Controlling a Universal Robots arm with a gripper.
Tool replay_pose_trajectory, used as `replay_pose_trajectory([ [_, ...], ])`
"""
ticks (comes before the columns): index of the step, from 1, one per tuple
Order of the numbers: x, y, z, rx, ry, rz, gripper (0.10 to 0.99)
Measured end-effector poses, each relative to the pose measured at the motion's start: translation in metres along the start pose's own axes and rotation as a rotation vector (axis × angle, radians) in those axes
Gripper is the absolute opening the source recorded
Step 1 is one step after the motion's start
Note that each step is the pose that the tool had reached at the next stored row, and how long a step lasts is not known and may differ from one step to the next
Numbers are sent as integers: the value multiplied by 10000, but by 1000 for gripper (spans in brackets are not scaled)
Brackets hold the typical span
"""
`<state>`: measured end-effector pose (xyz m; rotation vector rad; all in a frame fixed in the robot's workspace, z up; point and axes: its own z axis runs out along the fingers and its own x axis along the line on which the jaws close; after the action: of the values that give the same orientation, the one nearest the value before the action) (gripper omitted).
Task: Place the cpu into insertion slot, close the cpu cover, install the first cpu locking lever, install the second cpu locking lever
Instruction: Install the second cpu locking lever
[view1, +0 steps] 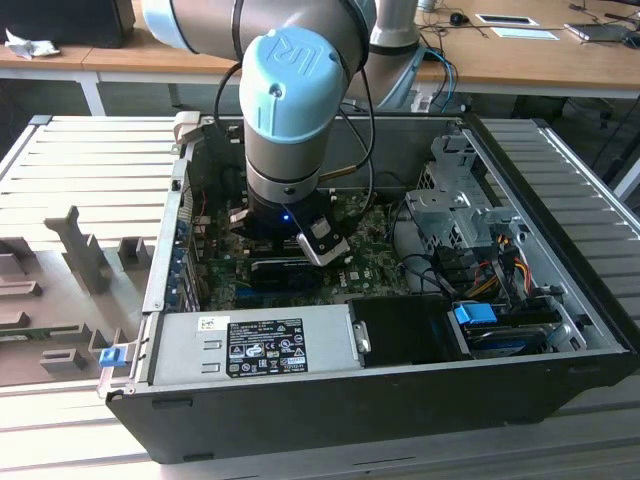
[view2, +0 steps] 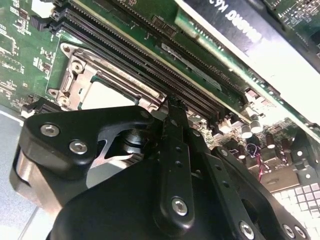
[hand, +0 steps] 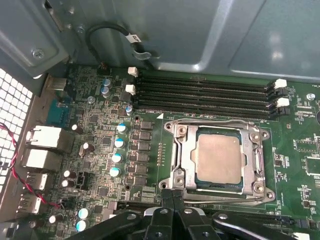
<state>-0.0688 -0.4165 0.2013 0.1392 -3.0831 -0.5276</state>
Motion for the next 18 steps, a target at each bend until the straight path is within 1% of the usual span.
replay_pose_trajectory([
  [4,2,-15,43,-142,-13,-3,106],
  [6,3,-19,53,-185,-16,-5,106],
  [8,4,-19,66,-266,-22,-9,106],
  [9,6,-19,74,-322,-27,-11,106],
  [17,44,-2,115,-457,-40,-13,106],
  [18,48,-2,116,-457,-41,-14,106],
])
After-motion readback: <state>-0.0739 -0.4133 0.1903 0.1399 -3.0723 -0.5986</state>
